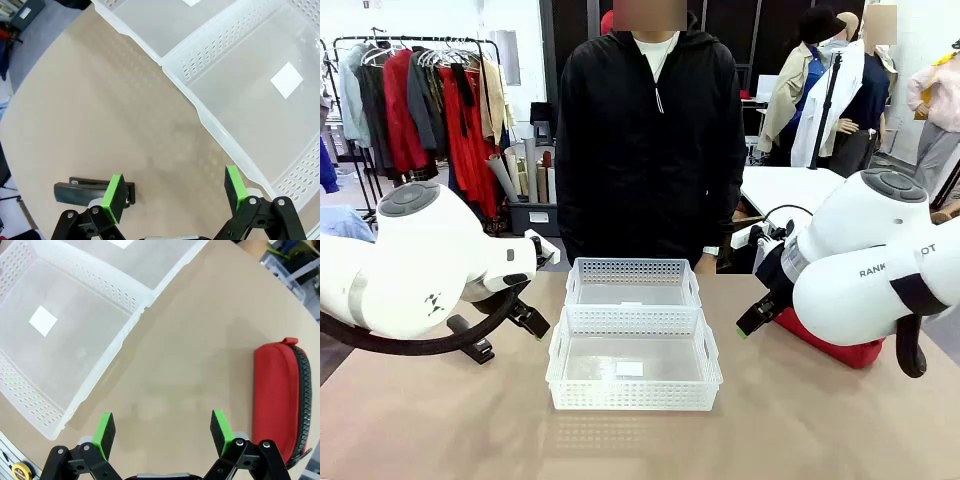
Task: Distribute items into two baskets.
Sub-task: Pick up the Pencil pouch that the person points to.
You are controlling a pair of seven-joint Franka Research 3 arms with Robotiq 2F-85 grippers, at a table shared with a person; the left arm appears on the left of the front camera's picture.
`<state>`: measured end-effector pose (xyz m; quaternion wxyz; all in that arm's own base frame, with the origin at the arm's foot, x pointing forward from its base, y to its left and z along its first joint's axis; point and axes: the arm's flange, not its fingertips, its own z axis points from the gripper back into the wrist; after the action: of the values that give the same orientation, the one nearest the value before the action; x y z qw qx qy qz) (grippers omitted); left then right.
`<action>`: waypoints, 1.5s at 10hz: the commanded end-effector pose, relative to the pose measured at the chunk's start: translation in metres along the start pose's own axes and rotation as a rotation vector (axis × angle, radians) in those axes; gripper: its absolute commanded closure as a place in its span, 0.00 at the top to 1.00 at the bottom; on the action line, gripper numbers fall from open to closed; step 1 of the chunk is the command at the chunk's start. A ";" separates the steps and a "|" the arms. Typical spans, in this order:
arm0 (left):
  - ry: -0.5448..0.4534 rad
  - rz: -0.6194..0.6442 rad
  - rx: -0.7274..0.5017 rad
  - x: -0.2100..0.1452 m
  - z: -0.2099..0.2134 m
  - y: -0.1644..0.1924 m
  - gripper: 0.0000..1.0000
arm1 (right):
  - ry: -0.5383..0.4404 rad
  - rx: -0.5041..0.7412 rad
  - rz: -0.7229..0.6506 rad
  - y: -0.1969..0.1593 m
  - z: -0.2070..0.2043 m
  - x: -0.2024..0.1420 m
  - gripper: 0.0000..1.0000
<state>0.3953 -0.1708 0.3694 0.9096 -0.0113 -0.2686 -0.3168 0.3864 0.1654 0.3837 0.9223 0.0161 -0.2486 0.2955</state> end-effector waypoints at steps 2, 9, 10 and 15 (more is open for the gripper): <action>0.000 0.000 0.000 0.000 0.000 0.000 1.00 | 0.001 -0.003 -0.001 -0.001 0.000 0.000 1.00; 0.000 0.000 0.000 0.000 0.000 0.000 1.00 | 0.001 -0.003 -0.001 -0.001 0.000 0.000 1.00; 0.000 0.000 0.000 0.000 0.000 0.000 1.00 | 0.001 -0.003 -0.001 -0.001 0.000 0.000 1.00; 0.000 0.000 0.000 0.000 0.000 0.000 1.00 | 0.000 0.000 0.000 0.000 0.000 0.000 1.00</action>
<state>0.3953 -0.1708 0.3694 0.9096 -0.0113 -0.2686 -0.3168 0.3864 0.1654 0.3838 0.9223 0.0161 -0.2487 0.2955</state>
